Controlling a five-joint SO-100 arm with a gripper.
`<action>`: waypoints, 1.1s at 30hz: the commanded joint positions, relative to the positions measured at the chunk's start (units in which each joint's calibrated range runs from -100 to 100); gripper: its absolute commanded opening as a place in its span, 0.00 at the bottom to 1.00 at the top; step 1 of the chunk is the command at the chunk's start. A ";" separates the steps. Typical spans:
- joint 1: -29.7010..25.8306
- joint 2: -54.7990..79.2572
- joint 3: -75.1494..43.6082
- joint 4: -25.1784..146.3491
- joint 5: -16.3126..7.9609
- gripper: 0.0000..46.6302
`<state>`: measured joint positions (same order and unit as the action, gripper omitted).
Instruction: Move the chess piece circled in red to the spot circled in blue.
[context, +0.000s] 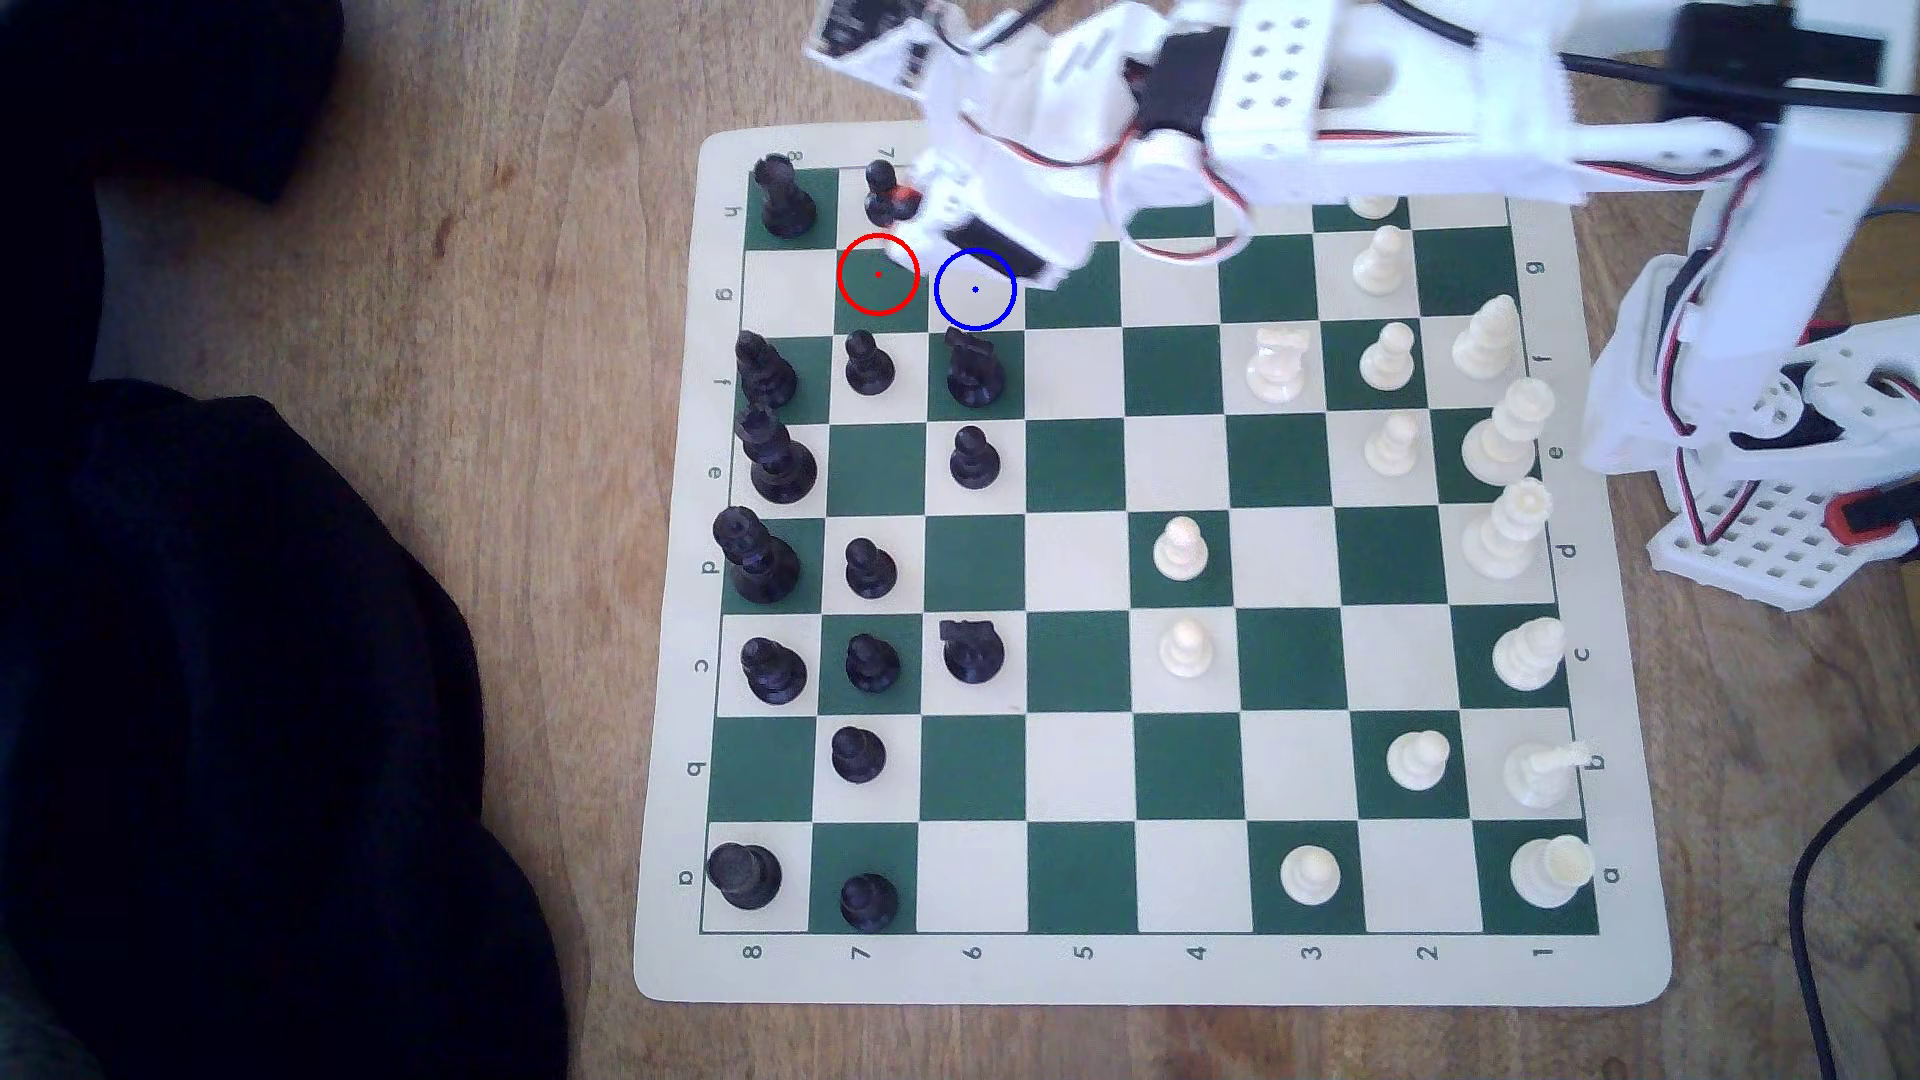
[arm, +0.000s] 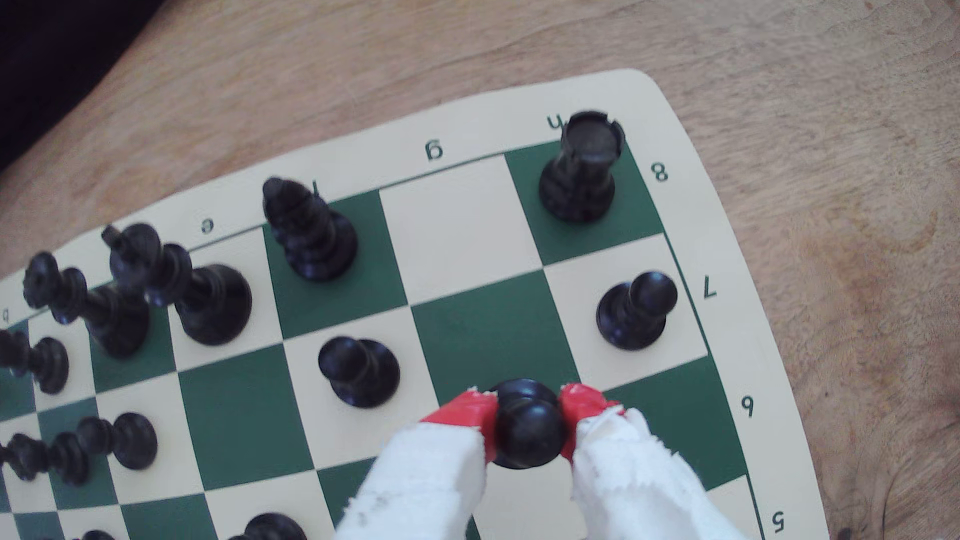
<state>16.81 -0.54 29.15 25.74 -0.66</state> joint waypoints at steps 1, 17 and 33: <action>-0.11 -8.45 4.31 -3.38 1.03 0.10; 0.51 -3.78 11.38 -11.81 1.81 0.11; 1.29 0.21 9.93 -12.55 2.69 0.12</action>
<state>17.85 -0.46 41.80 14.42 1.88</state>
